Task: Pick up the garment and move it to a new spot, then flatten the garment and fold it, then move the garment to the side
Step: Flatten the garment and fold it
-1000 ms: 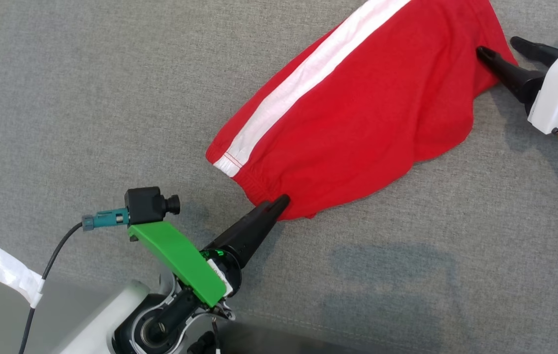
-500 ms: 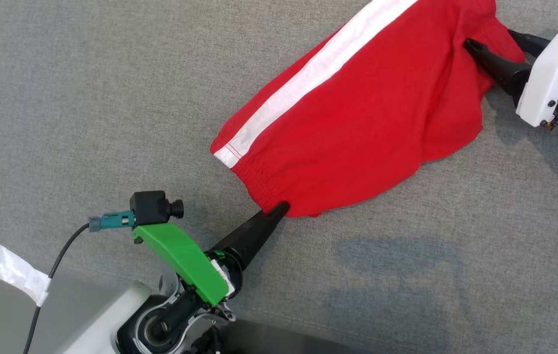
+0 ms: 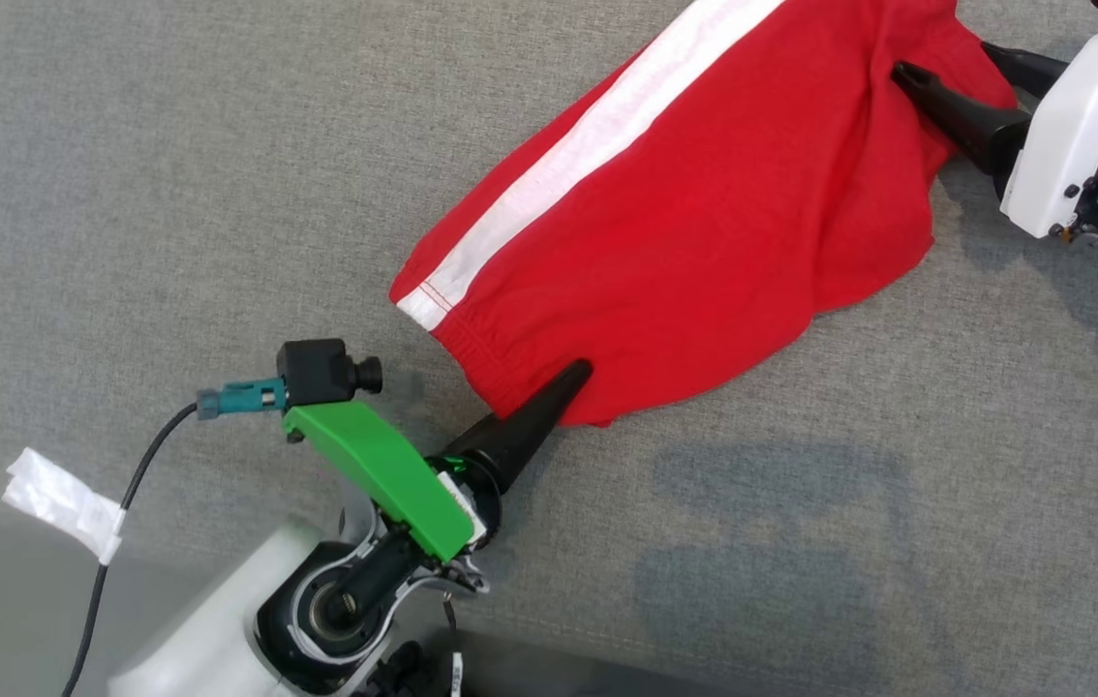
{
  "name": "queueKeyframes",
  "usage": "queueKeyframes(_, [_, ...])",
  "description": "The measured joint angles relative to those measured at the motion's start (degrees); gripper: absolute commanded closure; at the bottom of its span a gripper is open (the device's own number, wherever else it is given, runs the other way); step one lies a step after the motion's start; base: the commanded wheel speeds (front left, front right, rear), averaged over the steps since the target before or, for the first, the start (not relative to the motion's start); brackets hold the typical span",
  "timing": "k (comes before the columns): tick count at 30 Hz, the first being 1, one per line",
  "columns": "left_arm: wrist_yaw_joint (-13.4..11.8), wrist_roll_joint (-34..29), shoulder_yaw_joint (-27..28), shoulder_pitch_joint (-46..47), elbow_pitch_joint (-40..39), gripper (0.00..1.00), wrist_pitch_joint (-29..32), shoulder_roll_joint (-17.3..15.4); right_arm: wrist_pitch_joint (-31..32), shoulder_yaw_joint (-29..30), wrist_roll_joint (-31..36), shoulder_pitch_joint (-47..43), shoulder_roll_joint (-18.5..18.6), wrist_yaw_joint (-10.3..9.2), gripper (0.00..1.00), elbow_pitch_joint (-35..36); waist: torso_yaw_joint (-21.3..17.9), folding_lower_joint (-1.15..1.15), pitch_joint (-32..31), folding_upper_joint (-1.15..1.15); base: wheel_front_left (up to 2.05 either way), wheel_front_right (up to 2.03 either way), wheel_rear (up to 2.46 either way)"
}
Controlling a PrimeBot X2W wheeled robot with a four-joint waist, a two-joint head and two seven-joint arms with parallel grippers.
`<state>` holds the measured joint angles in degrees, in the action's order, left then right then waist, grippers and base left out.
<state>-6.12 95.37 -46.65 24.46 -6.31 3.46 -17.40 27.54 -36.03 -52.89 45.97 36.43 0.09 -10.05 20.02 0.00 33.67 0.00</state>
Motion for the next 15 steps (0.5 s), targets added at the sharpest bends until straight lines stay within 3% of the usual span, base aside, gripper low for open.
queueKeyframes(2, [0.00,-0.20,-0.35,1.21,0.16,0.00,0.11,0.86,0.12,-0.11,0.00,0.31,-0.09,0.38,0.02,-0.05,-0.18,0.00,0.12,0.00,0.00,0.00,0.00])
queueKeyframes(3, [0.00,-0.29,-0.45,1.60,0.27,0.00,0.24,1.09,0.33,-0.12,-0.01,0.38,-0.15,0.40,0.25,-0.10,-0.24,0.00,0.14,0.00,0.00,0.00,0.00])
queueKeyframes(4, [0.01,-0.29,-0.63,1.84,0.36,0.22,0.60,1.21,0.52,-0.13,-0.07,0.43,-0.20,0.43,0.55,-0.16,-0.29,0.00,0.12,0.00,0.00,0.00,0.00])
queueKeyframes(5, [0.03,-0.29,-0.74,1.93,0.53,0.56,0.60,1.36,0.54,-0.15,-0.14,0.44,-0.23,0.56,0.82,-0.31,-0.32,0.00,0.09,0.00,0.00,0.00,0.00])
queueKeyframes(6, [0.10,-0.29,-0.78,1.95,0.81,0.80,0.62,1.52,0.54,-0.16,-0.23,0.44,-0.30,0.63,1.00,-0.62,-0.34,0.00,0.00,0.00,0.00,0.00,0.00])
queueKeyframes(7, [0.12,-0.29,-0.86,1.96,1.15,1.00,0.77,1.59,0.55,-0.14,-0.56,0.44,-0.36,0.86,1.00,-0.97,-0.36,0.00,-0.15,0.00,0.00,0.00,0.00])
queueKeyframes(15, [1.67,-0.41,-0.75,1.98,2.18,1.00,2.60,-1.23,1.57,0.41,-4.08,-0.63,-1.15,1.14,1.00,-2.31,-0.83,0.00,-1.32,0.00,0.00,0.00,0.00])
